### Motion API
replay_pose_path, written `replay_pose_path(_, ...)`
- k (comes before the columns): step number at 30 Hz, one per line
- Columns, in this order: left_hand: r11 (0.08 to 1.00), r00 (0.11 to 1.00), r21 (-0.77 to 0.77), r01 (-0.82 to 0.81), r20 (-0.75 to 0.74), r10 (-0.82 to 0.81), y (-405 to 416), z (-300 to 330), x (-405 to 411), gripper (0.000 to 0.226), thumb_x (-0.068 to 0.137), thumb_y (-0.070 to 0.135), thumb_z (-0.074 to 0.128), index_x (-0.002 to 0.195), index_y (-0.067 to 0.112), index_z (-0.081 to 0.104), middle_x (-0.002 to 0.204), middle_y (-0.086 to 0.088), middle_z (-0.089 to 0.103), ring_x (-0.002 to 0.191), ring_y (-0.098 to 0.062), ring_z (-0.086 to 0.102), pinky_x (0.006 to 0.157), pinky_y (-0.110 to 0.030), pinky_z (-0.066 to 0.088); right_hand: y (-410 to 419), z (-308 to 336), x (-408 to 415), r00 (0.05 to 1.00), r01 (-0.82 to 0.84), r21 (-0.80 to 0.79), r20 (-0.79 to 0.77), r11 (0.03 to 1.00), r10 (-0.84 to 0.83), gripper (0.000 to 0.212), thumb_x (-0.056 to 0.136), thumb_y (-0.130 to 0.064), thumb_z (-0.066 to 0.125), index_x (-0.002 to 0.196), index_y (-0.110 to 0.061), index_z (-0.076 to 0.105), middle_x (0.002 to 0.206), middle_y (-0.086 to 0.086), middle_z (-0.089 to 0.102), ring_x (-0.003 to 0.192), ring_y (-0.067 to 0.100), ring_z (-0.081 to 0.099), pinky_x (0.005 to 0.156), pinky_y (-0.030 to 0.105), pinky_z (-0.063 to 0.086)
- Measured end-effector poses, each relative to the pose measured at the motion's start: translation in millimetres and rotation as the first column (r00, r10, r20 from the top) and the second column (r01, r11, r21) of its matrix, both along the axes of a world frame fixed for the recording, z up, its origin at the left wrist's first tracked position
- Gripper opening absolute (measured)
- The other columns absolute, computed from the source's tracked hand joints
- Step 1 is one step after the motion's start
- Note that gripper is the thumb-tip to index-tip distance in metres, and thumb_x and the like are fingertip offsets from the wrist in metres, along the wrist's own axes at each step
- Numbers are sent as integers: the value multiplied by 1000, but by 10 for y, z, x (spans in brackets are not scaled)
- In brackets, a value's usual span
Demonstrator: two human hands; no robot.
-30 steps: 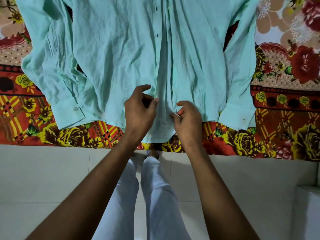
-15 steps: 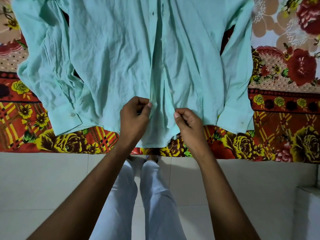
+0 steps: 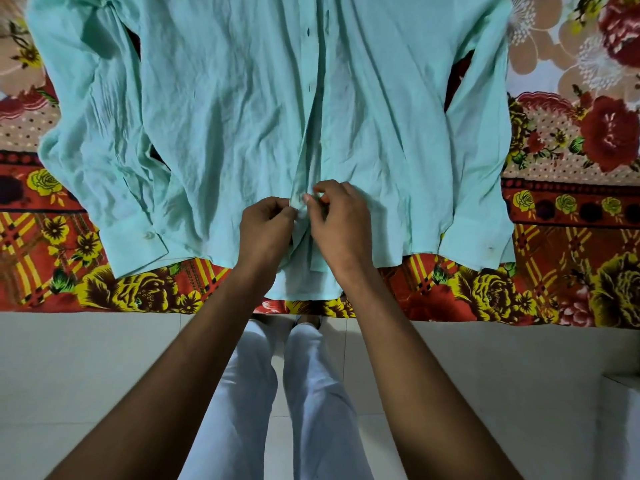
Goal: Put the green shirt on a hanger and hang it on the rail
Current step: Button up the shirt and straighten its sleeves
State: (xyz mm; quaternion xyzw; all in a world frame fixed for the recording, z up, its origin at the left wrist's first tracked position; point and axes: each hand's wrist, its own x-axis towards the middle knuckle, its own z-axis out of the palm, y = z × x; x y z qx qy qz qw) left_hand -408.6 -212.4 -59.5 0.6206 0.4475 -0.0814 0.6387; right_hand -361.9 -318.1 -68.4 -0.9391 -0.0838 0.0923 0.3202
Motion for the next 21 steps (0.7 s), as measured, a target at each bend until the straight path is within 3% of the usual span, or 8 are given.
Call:
replay_pose_path(4, 1000, 1000, 8, -7, -6, 7, 13, -10, 38, 16, 94, 17, 65, 82, 7, 69, 59, -2, 58, 52, -14, 51, 51, -23, 44, 22, -39, 52, 999, 45, -112, 12, 993, -44, 17, 100, -18, 63, 113, -10, 70, 102, 10, 65, 89, 28, 64, 71, 39, 53)
replay_pose_path(7, 1000, 997, -7, 5, 76, -5, 6, -22, 55, 18, 91, 23, 75, 92, 6, 73, 63, -5, 65, 55, -15, 57, 57, -29, 51, 10, -40, 70, 997, 76, -80, -20, 994, -78, 14, 97, -14, 65, 108, -11, 73, 101, 9, 64, 87, 26, 64, 73, 39, 54)
replay_pose_path(10, 996, 991, 76, 47, 118, -56, 31, -48, 72, 13, 89, 24, 76, 88, 12, 75, 64, -1, 66, 57, -13, 57, 58, -31, 50, -51, -34, 106, 997, 56, -21, -55, 998, -57, 18, 95, -7, 62, 105, -14, 75, 100, 7, 62, 88, 23, 64, 77, 40, 55)
replay_pose_path(13, 991, 995, 133, 19, 97, -32, 67, -65, 114, 9, 89, 22, 73, 84, 15, 74, 67, 6, 66, 58, -9, 56, 60, -30, 46, -50, -1, 123, 997, 13, -74, -75, 997, -19, 19, 98, -11, 62, 115, -14, 70, 109, 7, 61, 94, 24, 64, 79, 40, 56)
replay_pose_path(18, 998, 998, 59, 2, 67, -6, 79, -23, 134, 7, 91, 13, 68, 91, 13, 75, 80, -3, 72, 70, -13, 63, 65, -30, 50, 24, -6, 107, 999, 35, -169, 20, 985, -32, 12, 100, -15, 61, 107, -9, 68, 106, 9, 63, 90, 28, 65, 74, 41, 55)
replay_pose_path(21, 998, 998, 50, -30, 60, 27, 66, 2, 119, 8, 92, 14, 68, 94, 12, 75, 72, 4, 68, 63, -7, 59, 62, -26, 48, -17, -18, 81, 992, 116, -120, 65, 986, -109, 10, 101, -11, 58, 101, -7, 68, 98, 9, 66, 82, 25, 62, 69, 34, 50)
